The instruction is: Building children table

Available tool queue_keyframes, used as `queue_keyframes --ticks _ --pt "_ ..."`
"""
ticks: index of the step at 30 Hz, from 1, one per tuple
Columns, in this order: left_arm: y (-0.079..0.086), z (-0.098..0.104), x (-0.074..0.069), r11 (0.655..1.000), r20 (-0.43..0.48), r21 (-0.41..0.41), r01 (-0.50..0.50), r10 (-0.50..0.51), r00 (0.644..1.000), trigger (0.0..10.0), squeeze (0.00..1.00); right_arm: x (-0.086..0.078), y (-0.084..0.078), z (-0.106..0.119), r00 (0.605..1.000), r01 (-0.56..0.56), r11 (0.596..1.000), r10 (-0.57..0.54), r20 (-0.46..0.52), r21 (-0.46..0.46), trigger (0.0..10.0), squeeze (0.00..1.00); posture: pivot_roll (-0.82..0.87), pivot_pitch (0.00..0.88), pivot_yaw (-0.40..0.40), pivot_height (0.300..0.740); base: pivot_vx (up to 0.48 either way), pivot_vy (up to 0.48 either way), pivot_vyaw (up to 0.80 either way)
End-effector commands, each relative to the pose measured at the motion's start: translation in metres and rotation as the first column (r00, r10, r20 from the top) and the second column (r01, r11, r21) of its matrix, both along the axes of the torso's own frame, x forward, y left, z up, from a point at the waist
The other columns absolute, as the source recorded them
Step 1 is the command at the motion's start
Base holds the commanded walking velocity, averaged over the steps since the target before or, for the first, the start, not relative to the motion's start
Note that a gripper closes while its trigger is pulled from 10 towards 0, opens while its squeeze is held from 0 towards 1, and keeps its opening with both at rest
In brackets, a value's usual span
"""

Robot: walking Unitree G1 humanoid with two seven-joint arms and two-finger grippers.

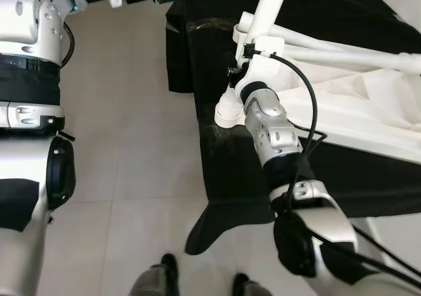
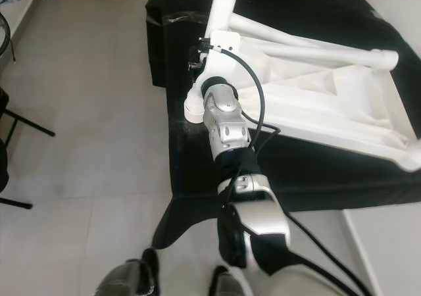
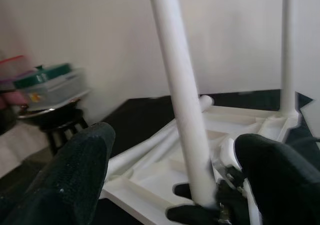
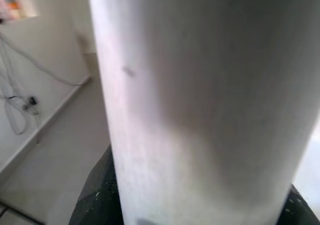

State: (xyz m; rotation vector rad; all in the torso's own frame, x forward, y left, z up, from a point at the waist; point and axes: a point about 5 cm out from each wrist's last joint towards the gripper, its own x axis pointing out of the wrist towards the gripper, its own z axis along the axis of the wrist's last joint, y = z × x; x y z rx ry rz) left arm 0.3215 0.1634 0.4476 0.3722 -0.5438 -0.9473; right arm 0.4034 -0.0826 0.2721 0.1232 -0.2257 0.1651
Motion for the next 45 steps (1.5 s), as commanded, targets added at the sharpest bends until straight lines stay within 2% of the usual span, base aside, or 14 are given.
queue_keyframes --ticks 1,9,13,17,19,23,25,26,28,31,33,39,43,45 --pt "0.006 0.000 -0.010 1.000 0.014 -0.008 -0.007 0.007 1.000 10.0 0.00 0.001 -0.005 -0.016 0.999 -0.001 1.000 0.001 -0.047 -0.014 0.0 0.00 0.01 0.235 -0.089 0.740 0.000 0.000 0.00" --pt "0.025 -0.022 -0.023 0.995 -0.016 -0.040 -0.092 0.092 0.996 10.0 0.00 0.002 0.000 -0.020 0.995 -0.097 0.995 0.097 0.003 -0.035 0.0 0.00 0.01 0.232 -0.084 0.740 0.000 0.000 0.00" --pt "0.046 -0.065 -0.039 0.960 -0.116 -0.144 -0.239 0.223 0.968 10.0 0.00 -0.003 0.005 -0.020 0.973 -0.218 0.972 0.223 0.061 -0.086 0.0 0.00 0.01 0.225 -0.085 0.740 0.000 0.000 0.00" --pt "0.051 -0.077 -0.044 0.945 -0.153 -0.164 -0.283 0.258 0.954 10.0 0.00 -0.004 0.006 -0.019 0.968 -0.233 0.967 0.240 0.070 -0.100 0.0 0.00 0.01 0.225 -0.085 0.740 0.000 0.000 0.00" --pt "0.060 -0.122 -0.060 0.903 -0.278 -0.174 -0.392 0.337 0.899 10.0 0.00 -0.006 0.008 -0.016 0.947 -0.297 0.944 0.311 0.083 -0.146 0.0 0.00 0.01 0.217 -0.088 0.740 0.000 0.000 0.00" --pt "0.061 -0.162 -0.077 0.876 -0.390 -0.158 -0.455 0.368 0.844 10.0 0.00 -0.006 0.011 -0.016 0.924 -0.361 0.917 0.376 0.065 -0.170 0.0 0.00 0.01 0.213 -0.089 0.740 0.000 0.000 0.00" --pt "0.045 -0.197 -0.092 0.879 -0.500 -0.147 -0.453 0.329 0.801 10.0 0.00 -0.004 0.012 -0.012 0.915 -0.382 0.905 0.399 0.063 -0.189 0.0 0.00 0.01 0.211 -0.091 0.740 0.000 0.000 0.00" --pt "0.045 -0.197 -0.092 0.879 -0.500 -0.147 -0.453 0.329 0.801 10.0 0.00 -0.004 0.012 -0.012 0.915 -0.382 0.905 0.399 0.063 -0.189 0.0 0.00 0.01 0.211 -0.091 0.740 0.000 0.000 0.00" --pt "0.020 -0.231 -0.110 0.904 -0.598 -0.115 -0.413 0.269 0.755 10.0 0.00 -0.003 0.015 -0.008 0.904 -0.407 0.890 0.425 0.051 -0.206 0.0 0.00 0.01 0.211 -0.093 0.740 0.000 0.000 0.00" --pt "0.008 -0.245 -0.119 0.913 -0.638 -0.109 -0.393 0.239 0.732 10.0 0.00 -0.002 0.017 -0.008 0.899 -0.420 0.882 0.437 0.034 -0.212 0.0 0.00 0.01 0.213 -0.097 0.740 0.000 0.000 0.00" --pt "-0.013 -0.263 -0.138 0.922 -0.702 -0.096 -0.375 0.204 0.682 10.0 0.00 -0.001 0.019 -0.011 0.889 -0.451 0.872 0.458 -0.005 -0.191 0.0 0.00 0.00 0.216 -0.101 0.740 0.000 0.000 0.00" --pt "-0.022 -0.277 -0.152 0.918 -0.733 -0.049 -0.394 0.235 0.638 10.0 0.00 0.000 0.020 -0.018 0.884 -0.466 0.871 0.463 -0.058 -0.155 0.3 0.00 0.00 0.221 -0.106 0.740 0.000 0.000 0.00" --pt "-0.014 -0.290 -0.158 0.870 -0.717 0.035 -0.492 0.364 0.594 10.0 0.00 -0.001 0.020 -0.030 0.888 -0.458 0.880 0.446 -0.110 -0.129 0.7 0.00 0.00 0.231 -0.105 0.740 0.000 0.000 0.00" --pt "-0.007 -0.293 -0.158 0.807 -0.698 0.035 -0.589 0.441 0.564 10.0 0.00 0.000 0.013 -0.052 0.947 -0.283 0.956 0.267 -0.180 -0.071 0.0 0.00 0.00 0.242 -0.103 0.740 0.000 0.000 0.00"
